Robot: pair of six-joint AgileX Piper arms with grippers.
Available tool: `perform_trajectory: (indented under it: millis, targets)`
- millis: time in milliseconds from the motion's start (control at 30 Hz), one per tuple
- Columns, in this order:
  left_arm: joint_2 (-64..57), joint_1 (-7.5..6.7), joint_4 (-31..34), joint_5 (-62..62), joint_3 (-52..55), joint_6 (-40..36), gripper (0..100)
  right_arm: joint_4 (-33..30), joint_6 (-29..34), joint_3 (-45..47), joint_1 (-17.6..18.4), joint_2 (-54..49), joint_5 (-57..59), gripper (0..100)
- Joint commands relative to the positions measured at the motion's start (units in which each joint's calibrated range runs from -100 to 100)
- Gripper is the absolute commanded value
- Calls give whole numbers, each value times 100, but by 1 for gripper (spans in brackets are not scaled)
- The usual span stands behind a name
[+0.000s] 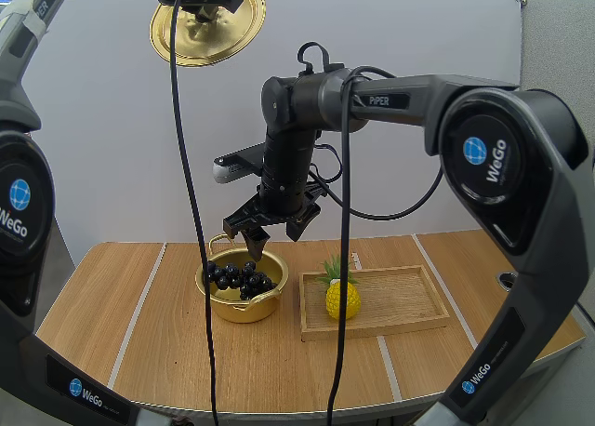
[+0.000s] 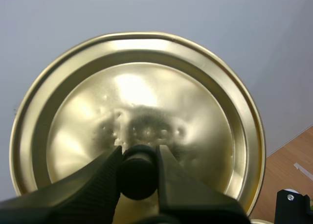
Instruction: Open the pot, put the grape inside, and close it
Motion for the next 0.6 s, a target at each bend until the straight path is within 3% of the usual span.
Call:
perform_trajectory:
  millis: [0,333,567]
  targets:
    - [-60,-19,-8,0,-52,-9,0,-69,90,6,-7,-298,130,100]
    - [-60,-19,-8,0,-52,-9,0,-187,233,40,-7,-1051,130,100]
    - [-60,-19,-8,0,-52,-9,0,-420,480,809,-7,-2033,130,100]
